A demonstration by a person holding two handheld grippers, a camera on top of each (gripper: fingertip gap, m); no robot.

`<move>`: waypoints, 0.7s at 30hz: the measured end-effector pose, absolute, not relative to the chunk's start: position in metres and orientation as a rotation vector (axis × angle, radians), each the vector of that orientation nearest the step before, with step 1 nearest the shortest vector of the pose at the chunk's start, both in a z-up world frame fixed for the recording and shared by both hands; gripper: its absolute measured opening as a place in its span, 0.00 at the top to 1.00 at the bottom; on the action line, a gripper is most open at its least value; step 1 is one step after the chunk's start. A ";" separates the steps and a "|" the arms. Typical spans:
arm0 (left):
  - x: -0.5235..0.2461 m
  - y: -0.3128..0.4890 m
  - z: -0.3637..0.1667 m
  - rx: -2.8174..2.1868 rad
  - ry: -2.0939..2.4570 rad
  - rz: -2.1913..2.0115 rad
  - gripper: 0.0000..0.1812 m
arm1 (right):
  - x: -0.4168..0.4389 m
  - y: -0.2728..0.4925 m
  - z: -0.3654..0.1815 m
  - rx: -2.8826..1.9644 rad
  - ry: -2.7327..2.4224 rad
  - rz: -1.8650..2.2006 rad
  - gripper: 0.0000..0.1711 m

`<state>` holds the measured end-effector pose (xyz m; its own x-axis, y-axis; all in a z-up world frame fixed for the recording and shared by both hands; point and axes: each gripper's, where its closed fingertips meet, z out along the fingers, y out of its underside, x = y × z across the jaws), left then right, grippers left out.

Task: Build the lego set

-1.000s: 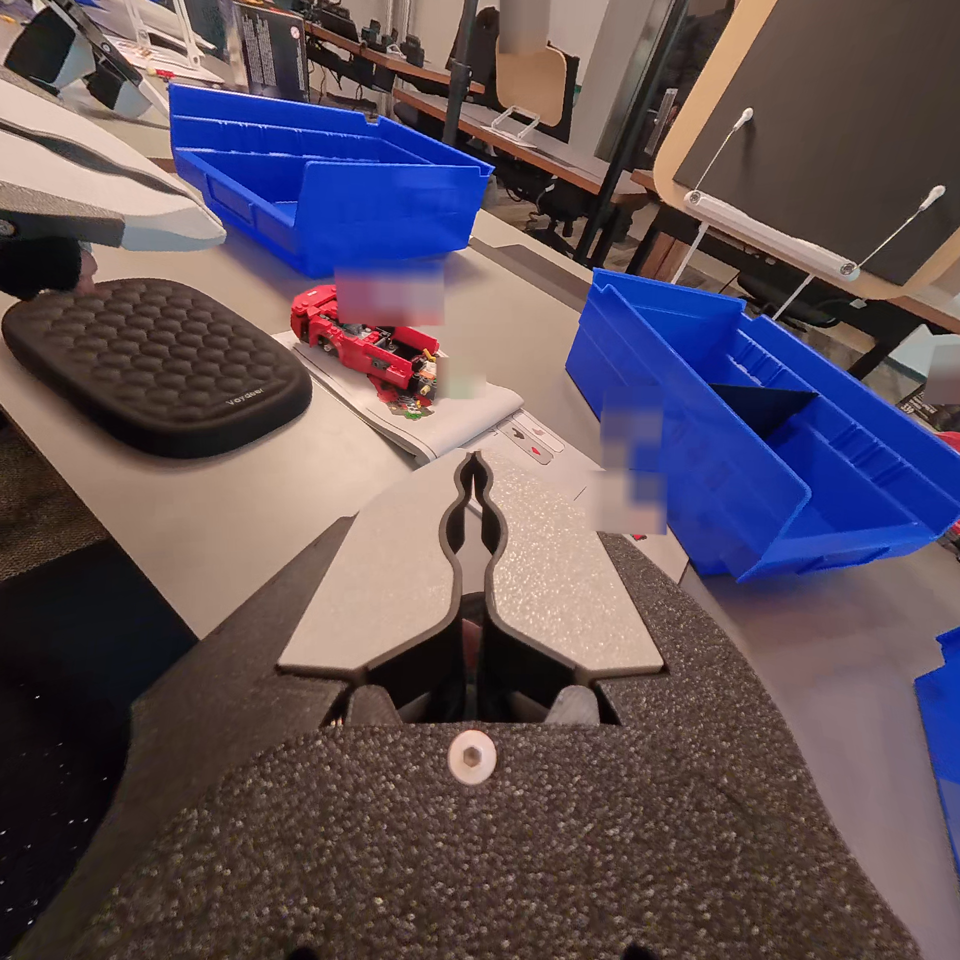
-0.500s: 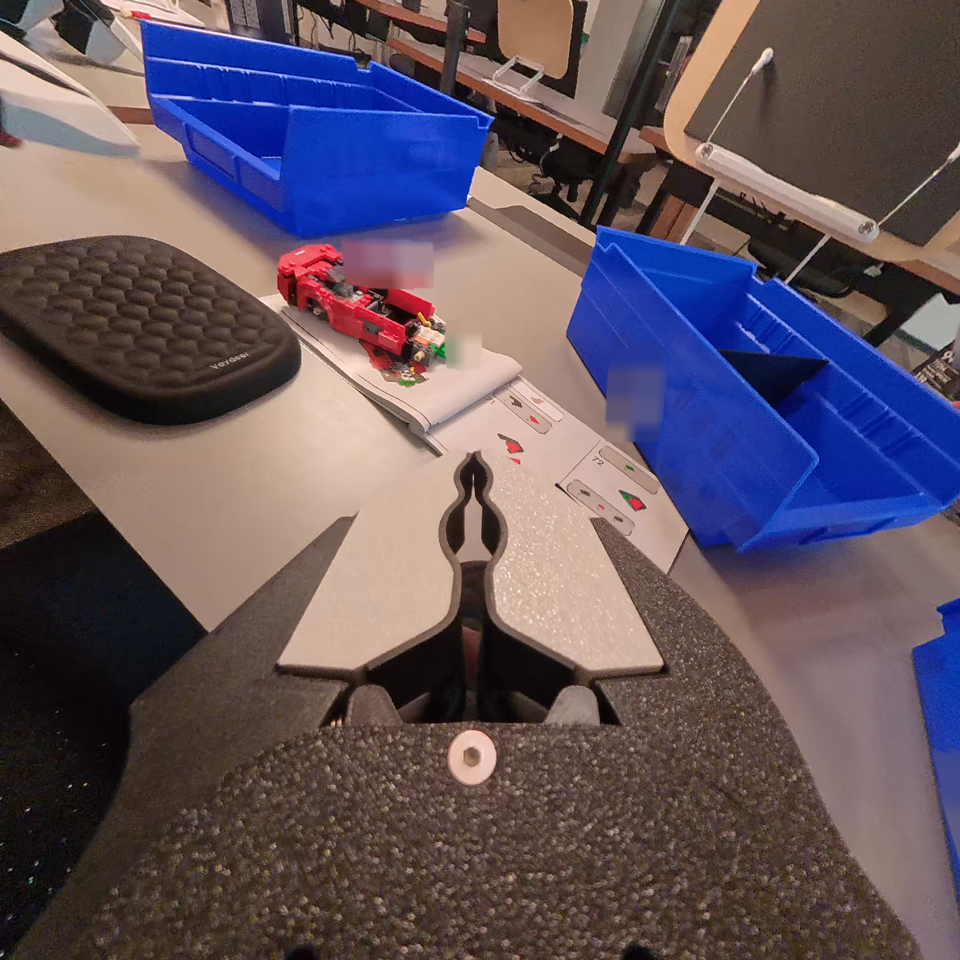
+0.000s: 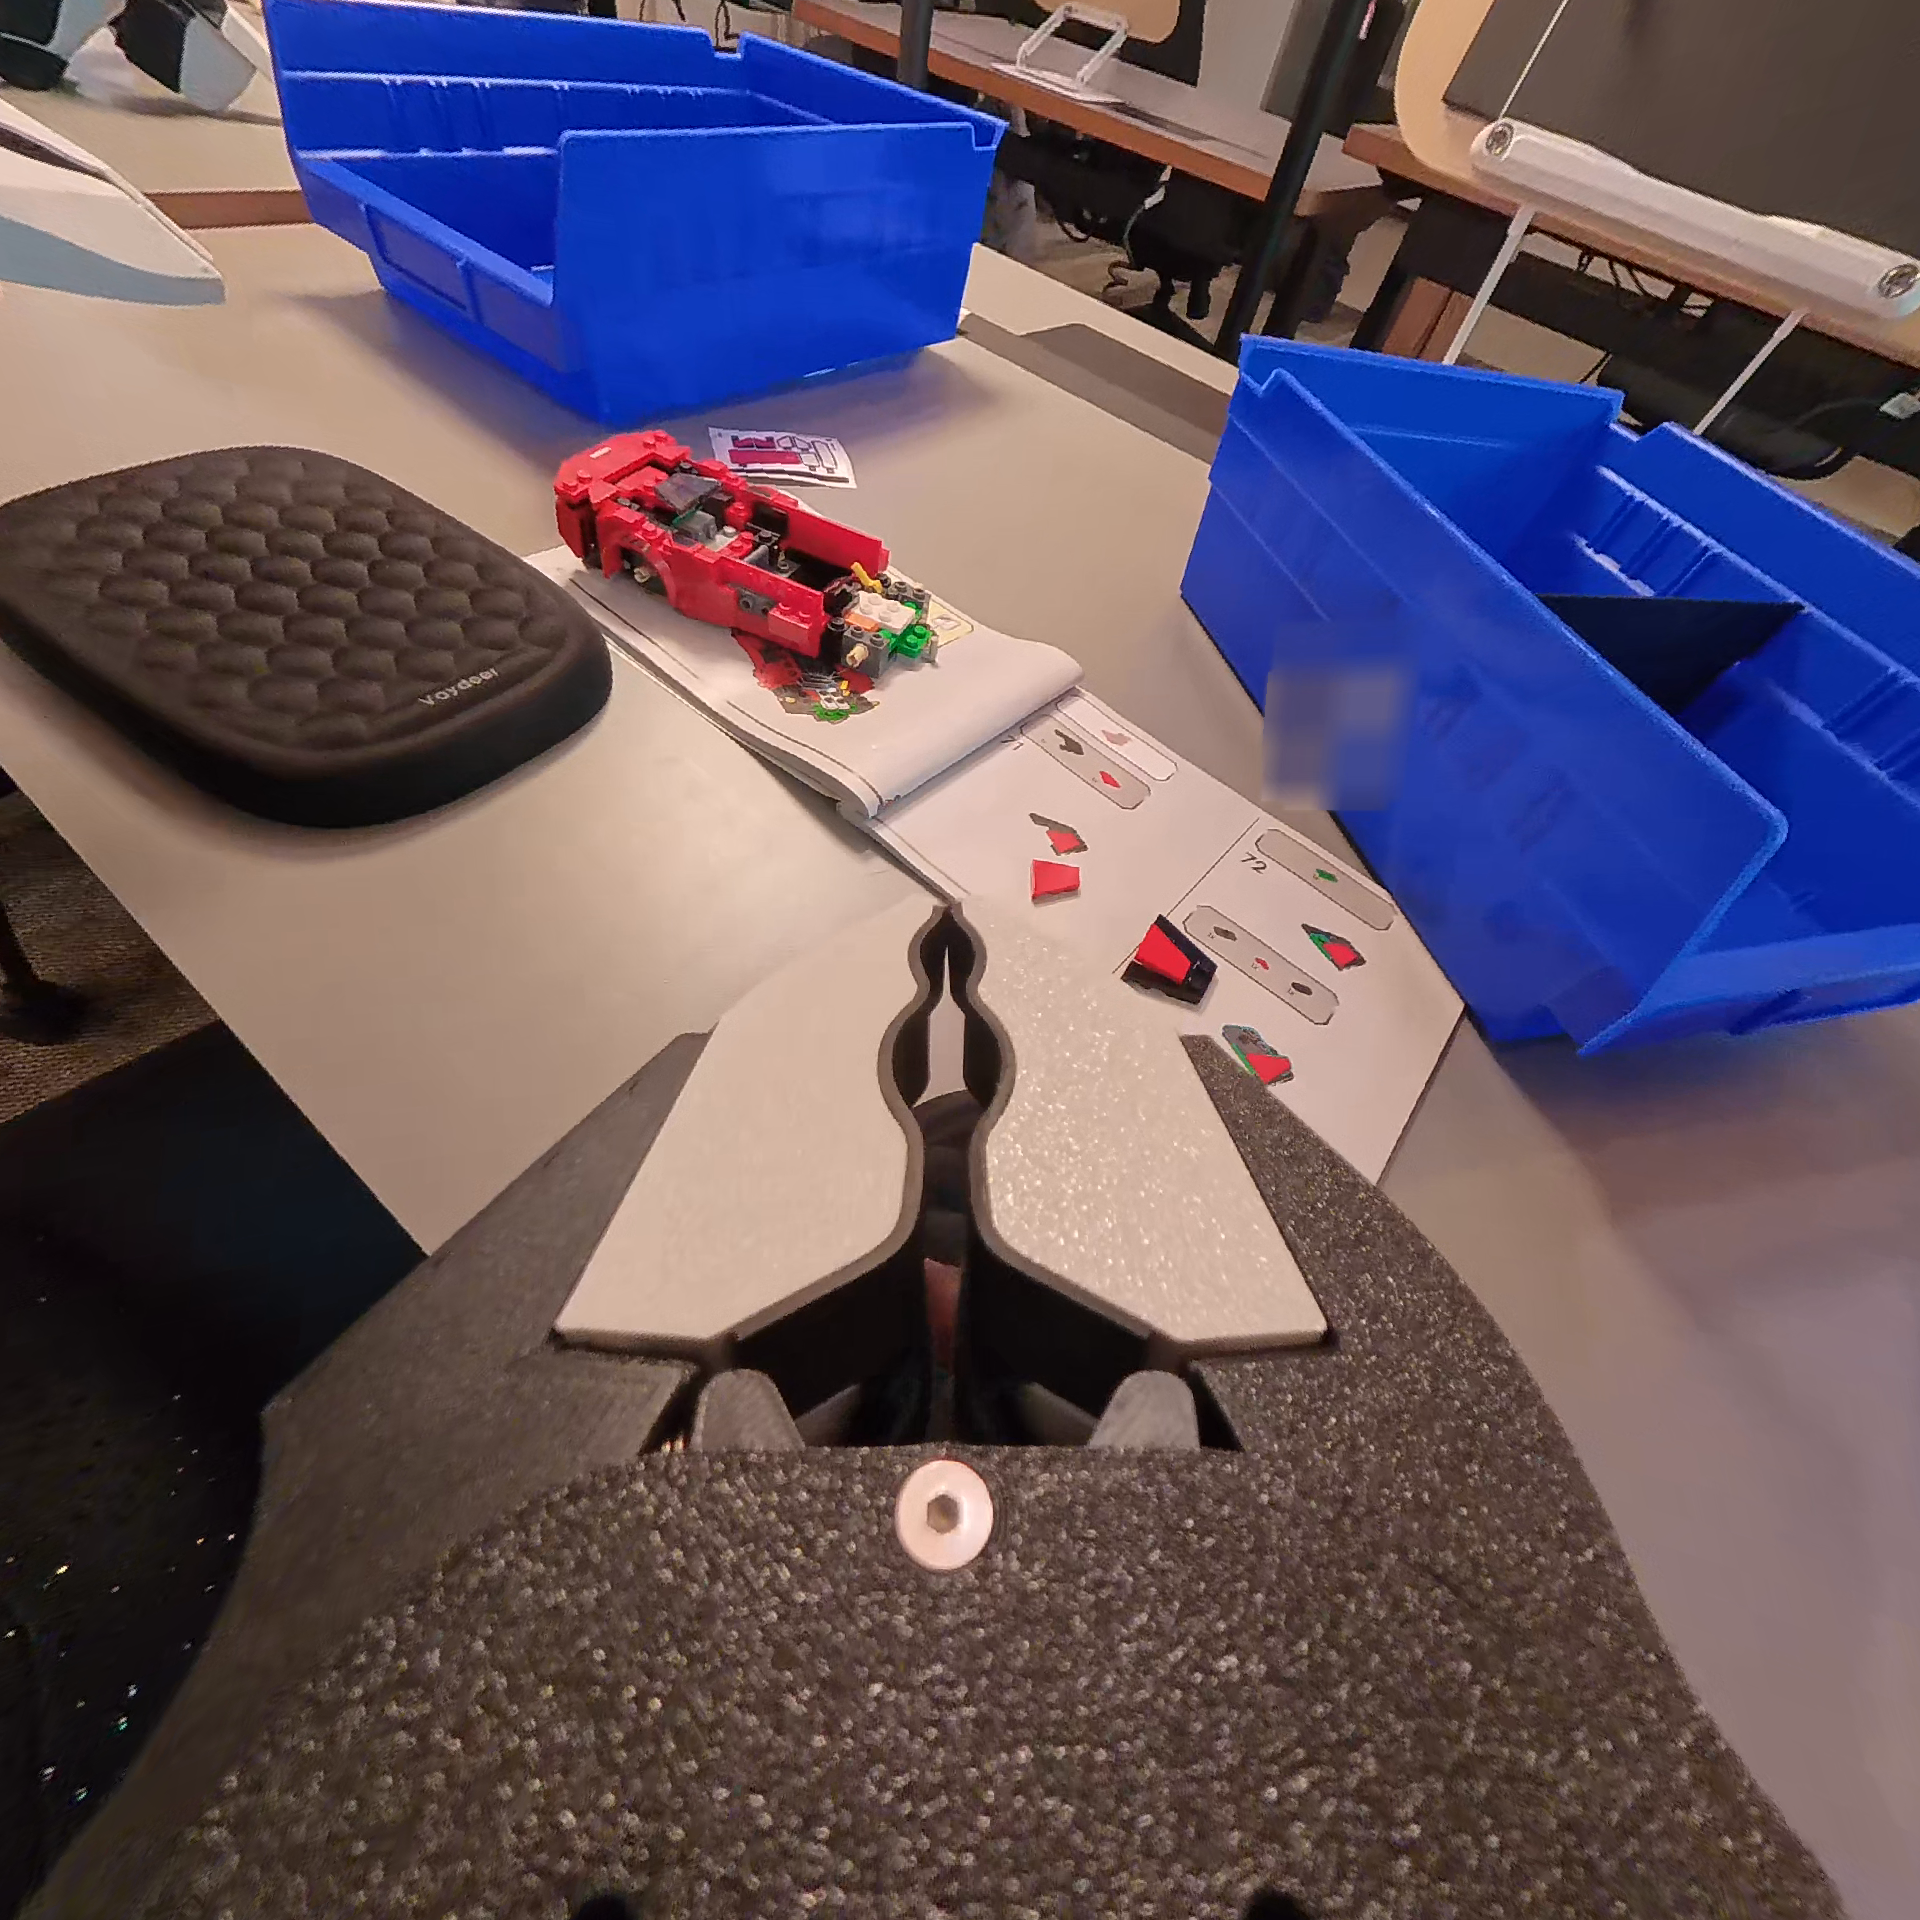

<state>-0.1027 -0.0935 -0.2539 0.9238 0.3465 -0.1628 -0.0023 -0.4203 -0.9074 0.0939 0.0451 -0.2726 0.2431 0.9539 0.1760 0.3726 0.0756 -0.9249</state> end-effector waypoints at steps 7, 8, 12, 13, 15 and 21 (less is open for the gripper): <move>-0.101 -0.093 -0.252 -1.963 -0.239 0.393 0.98 | 0.094 0.046 -0.277 -1.497 -1.317 0.710 1.00; -0.101 -0.093 -0.252 -1.962 -0.237 0.395 0.98 | 0.094 0.045 -0.278 -1.500 -1.319 0.712 1.00; -0.099 -0.092 -0.252 -1.965 -0.230 0.399 0.98 | 0.094 0.046 -0.280 -1.509 -1.318 0.716 1.00; -0.099 -0.092 -0.252 -1.966 -0.229 0.398 0.98 | 0.094 0.047 -0.280 -1.511 -1.319 0.713 1.00; -0.099 -0.091 -0.253 -1.968 -0.228 0.398 0.98 | 0.094 0.048 -0.280 -1.513 -1.319 0.708 1.00; -0.097 -0.089 -0.253 -1.970 -0.220 0.395 0.96 | 0.095 0.050 -0.284 -1.525 -1.323 0.706 1.00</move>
<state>-0.0968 -0.0892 -0.2533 0.9280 0.3287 -0.1754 -0.0236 -0.4181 -0.9081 0.0948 0.0499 -0.2837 0.2442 0.9566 0.1590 0.4000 0.0500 -0.9151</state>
